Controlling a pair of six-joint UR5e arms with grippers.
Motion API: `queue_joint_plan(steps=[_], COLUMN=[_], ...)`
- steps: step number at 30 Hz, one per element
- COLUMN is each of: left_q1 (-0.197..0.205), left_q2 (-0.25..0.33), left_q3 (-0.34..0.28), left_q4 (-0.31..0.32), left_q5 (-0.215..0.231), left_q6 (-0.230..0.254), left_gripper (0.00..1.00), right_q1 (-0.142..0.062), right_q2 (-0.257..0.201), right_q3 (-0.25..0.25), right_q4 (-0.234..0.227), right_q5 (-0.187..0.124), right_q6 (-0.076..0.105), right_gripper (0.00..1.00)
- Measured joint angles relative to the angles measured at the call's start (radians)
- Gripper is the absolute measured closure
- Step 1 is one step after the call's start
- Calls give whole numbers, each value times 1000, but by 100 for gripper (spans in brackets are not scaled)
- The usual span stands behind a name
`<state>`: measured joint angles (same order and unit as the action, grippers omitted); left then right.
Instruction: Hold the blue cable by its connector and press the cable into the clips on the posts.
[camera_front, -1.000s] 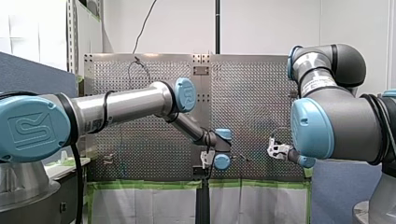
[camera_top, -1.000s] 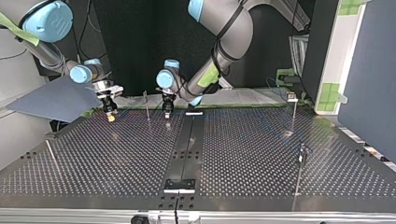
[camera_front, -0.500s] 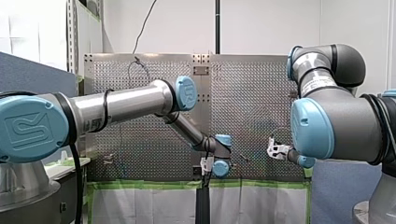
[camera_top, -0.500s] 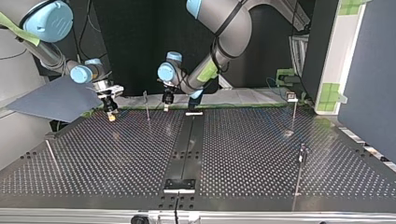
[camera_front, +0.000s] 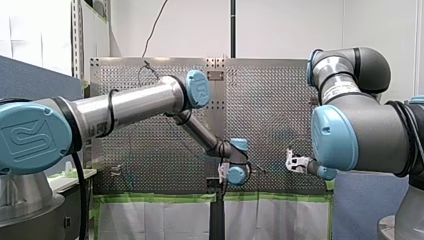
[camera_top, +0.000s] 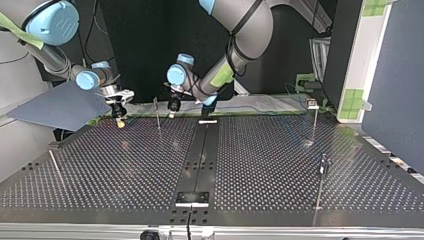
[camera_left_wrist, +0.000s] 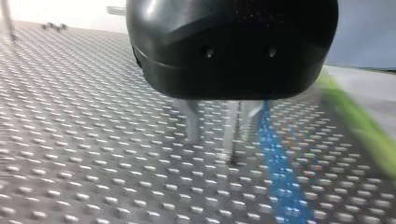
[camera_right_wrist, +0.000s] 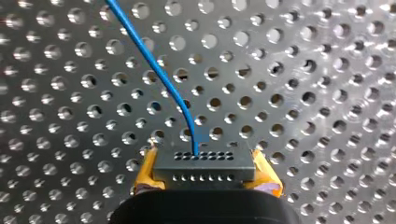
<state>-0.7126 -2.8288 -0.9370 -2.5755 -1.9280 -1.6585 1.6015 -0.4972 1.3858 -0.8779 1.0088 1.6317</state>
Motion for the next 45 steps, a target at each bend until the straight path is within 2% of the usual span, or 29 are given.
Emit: queue_joint_plan(steps=[3,8,11,15,24,27,30,35,40,43,45], left_q1=[-1,-2,-4,-11,-32,-35,-39,-45,-47,-50,-60], left_q2=[10,13,13,13,44,50,51,71,96,104,115], left_q3=[-3,-17,-40,-74,-148,-171,-182,-212,-252,-275,-293], left_q4=[-1,-12,-15,-18,7,9,-1,3,38,55,66], left_q5=[2,1,-1,-2,-5,-13,-24,-30,-31,-32,-34], left_q6=[1,8,21,33,43,42,43,44,43,47,55], left_gripper=[100,100,100,100,100,100,100,100,100,100,100], right_q1=[3,5,5,7,9,11,10,4,-3,-7,-10], right_q2=[0,0,-1,-1,-2,-3,-4,-4,-18,-39,-52], right_q3=[0,1,10,40,101,125,150,194,242,272,292], right_q4=[20,33,36,38,35,24,5,-38,-86,-116,-136], right_q5=[0,0,-1,-7,-21,-34,-43,-50,-75,-84,-86], right_q6=[-15,-26,-39,-60,-94,-112,-120,-123,-119,-106,-92], right_gripper=[100,100,100,100,100,100,100,100,100,100,100])
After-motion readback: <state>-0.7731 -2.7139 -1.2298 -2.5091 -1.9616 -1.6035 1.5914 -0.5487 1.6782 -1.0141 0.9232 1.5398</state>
